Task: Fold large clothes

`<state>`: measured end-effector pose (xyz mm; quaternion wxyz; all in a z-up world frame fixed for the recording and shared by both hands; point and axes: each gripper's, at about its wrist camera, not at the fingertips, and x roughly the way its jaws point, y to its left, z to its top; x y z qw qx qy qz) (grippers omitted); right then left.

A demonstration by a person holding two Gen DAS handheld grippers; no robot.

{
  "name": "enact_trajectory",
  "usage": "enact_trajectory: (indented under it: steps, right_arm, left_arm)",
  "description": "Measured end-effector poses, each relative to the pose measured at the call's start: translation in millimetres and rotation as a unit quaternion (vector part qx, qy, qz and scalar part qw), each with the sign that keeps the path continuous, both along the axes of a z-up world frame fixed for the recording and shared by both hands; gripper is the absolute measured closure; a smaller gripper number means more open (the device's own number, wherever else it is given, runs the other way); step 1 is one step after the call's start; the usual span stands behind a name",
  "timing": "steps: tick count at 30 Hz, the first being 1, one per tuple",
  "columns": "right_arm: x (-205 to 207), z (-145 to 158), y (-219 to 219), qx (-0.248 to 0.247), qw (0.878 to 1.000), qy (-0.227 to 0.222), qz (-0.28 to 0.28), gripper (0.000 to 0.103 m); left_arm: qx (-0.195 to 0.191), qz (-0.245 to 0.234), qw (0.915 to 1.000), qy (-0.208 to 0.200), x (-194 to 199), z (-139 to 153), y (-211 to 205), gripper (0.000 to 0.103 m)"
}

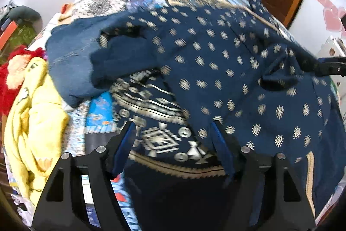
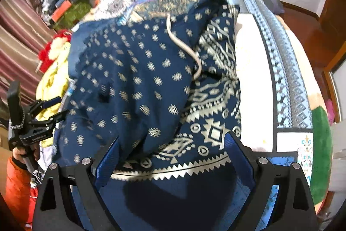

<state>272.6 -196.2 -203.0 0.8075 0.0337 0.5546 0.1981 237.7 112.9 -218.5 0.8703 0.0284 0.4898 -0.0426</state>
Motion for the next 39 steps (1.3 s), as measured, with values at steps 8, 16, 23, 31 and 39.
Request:
enact_trajectory:
  steps: [8, 16, 23, 31, 39]
  right_arm:
    - [19, 42, -14, 0.010, 0.996, -0.080, -0.048, 0.011]
    - [65, 17, -11, -0.031, 0.994, -0.076, -0.077, 0.011]
    - [115, -29, -13, 0.013, 0.994, -0.017, -0.103, 0.011]
    - [162, -65, -10, 0.058, 0.989, 0.035, -0.127, 0.011]
    - [181, -67, 30, 0.025, 0.996, -0.007, -0.083, 0.024]
  left_arm:
    - [-0.027, 0.093, 0.9944, -0.041, 33, 29, 72, 0.026]
    - [-0.117, 0.142, 0.9830, -0.003, 99, -2, 116, 0.026]
    - [-0.173, 0.152, 0.9722, 0.044, 148, -49, 124, 0.026]
    - [-0.230, 0.158, 0.9601, 0.024, 171, -63, 120, 0.024]
    - [-0.188, 0.162, 0.9686, -0.001, 171, -58, 116, 0.065]
